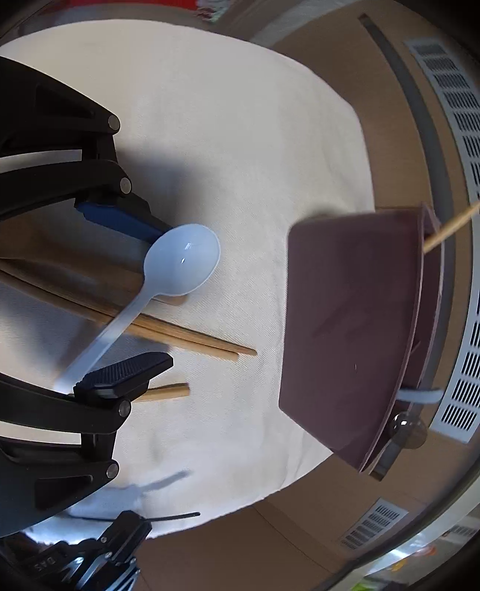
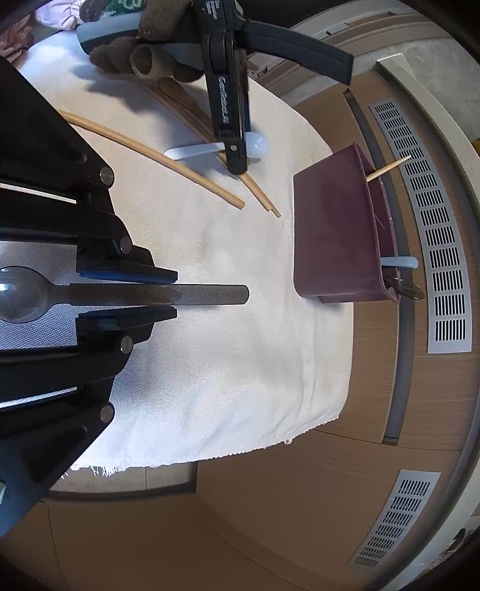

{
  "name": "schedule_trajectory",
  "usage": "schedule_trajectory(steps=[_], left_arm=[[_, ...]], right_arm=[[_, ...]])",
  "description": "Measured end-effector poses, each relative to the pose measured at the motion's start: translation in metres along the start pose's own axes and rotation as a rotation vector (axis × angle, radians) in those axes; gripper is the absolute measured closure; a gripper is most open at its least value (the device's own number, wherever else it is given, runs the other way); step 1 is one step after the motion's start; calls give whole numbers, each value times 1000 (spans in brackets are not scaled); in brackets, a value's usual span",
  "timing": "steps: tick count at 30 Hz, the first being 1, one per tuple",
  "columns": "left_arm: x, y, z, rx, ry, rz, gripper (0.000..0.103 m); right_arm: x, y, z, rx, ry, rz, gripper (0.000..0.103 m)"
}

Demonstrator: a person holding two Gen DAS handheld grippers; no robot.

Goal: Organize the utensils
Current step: 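Close the left gripper on the white plastic spoon handle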

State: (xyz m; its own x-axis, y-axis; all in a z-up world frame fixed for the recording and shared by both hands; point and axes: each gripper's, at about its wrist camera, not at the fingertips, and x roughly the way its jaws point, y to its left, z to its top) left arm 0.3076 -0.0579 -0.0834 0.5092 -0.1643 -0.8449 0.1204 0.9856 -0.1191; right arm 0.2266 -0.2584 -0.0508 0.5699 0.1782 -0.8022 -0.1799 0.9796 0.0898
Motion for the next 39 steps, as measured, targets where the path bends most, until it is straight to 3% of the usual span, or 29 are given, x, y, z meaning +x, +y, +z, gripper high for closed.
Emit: schedule_trajectory(steps=[6,11,15,23,39], left_arm=[[14,-5,21,38,-12,32,63],[5,-12,21,83,-61,24,87],[-26,-13,10,105,-136,-10,88],[-72,-7,-12,96,-199,-91,88],[-172,-12,-29,119,-405,-153,93]], right_arm=[[3,-2,-3,4,4,2,92],[3,-4,-4,1,-1,7,92],[0,-4,-5,-8,-9,15,92],[-11,-1,-1,-9,-39,36,92],[-82,22,17,-43,-213,39,92]])
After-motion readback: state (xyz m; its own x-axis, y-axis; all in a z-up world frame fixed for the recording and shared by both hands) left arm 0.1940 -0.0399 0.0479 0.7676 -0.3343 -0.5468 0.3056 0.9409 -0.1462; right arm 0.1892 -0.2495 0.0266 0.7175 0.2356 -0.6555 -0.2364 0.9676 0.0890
